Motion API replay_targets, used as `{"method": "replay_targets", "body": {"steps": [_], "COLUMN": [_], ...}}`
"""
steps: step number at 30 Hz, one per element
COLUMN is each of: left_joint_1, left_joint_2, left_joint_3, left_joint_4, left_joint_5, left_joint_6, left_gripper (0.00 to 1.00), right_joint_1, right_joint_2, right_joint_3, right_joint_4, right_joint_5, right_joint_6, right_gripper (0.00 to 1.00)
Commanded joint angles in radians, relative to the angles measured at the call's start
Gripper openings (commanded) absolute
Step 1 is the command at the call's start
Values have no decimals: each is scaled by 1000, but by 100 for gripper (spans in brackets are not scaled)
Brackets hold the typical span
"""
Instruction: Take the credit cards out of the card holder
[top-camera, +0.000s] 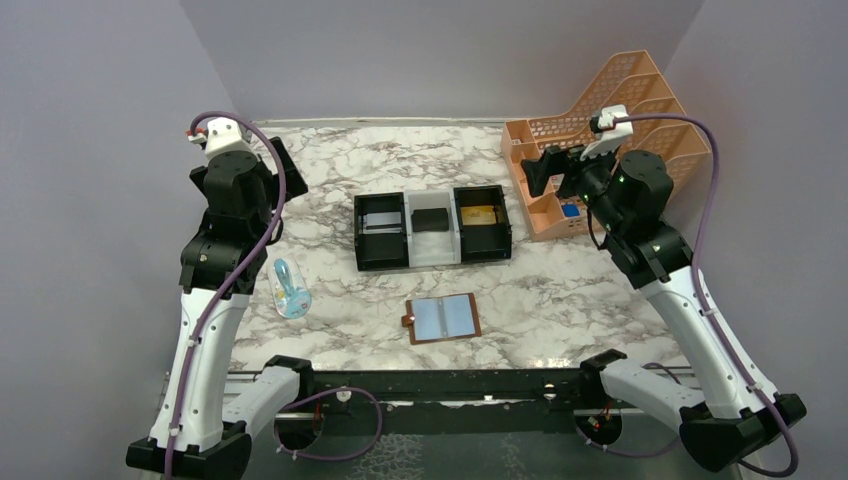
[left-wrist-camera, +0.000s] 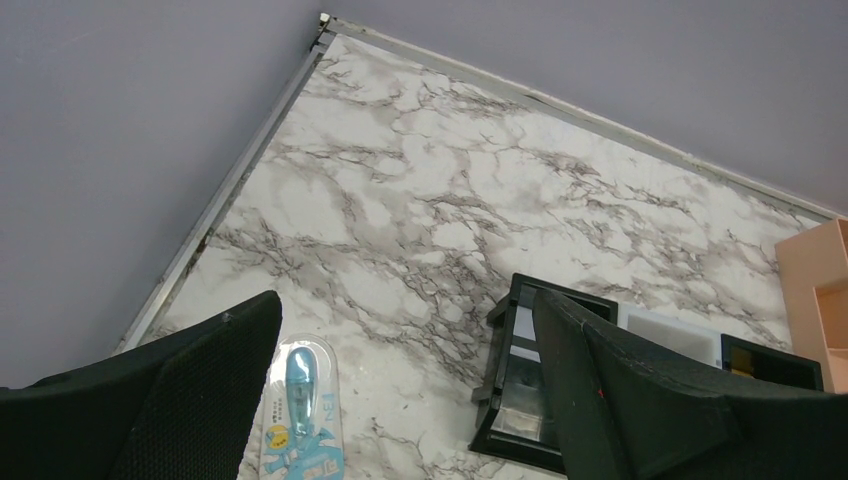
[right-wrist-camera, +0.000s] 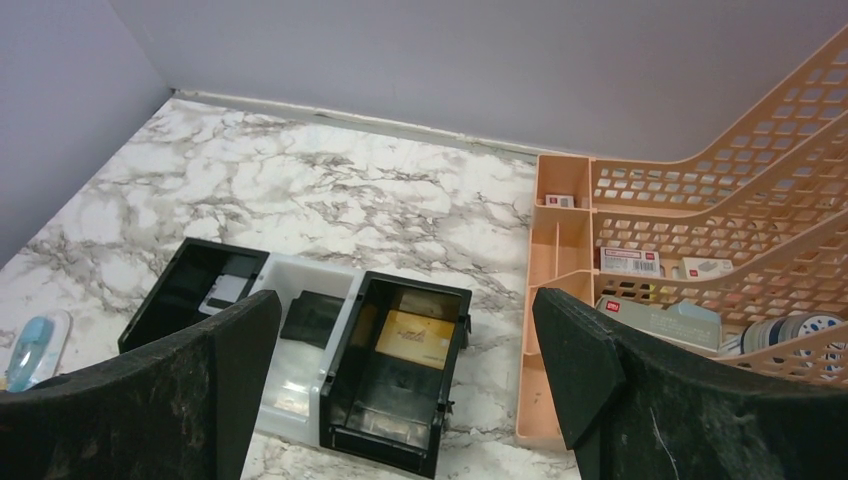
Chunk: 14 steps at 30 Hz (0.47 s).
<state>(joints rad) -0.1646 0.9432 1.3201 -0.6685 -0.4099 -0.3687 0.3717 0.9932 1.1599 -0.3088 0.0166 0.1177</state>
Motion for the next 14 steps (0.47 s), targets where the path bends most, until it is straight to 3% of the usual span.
{"method": "replay_targets", "body": {"steps": [1, 14], "left_joint_1": [3, 3], "left_joint_2": [0, -6], "left_joint_3": [-2, -18], "left_joint_4": [-3, -3], "left_joint_5": [15, 39], "left_joint_6": [-5, -15], "left_gripper": [99, 99], "right_joint_1": [2, 3], "right_joint_2": [-3, 25], "right_joint_3": [7, 16], "right_joint_4": [51, 63], "right_joint_5": [7, -39], "right_joint_6": [10, 49], "right_gripper": [99, 99]}}
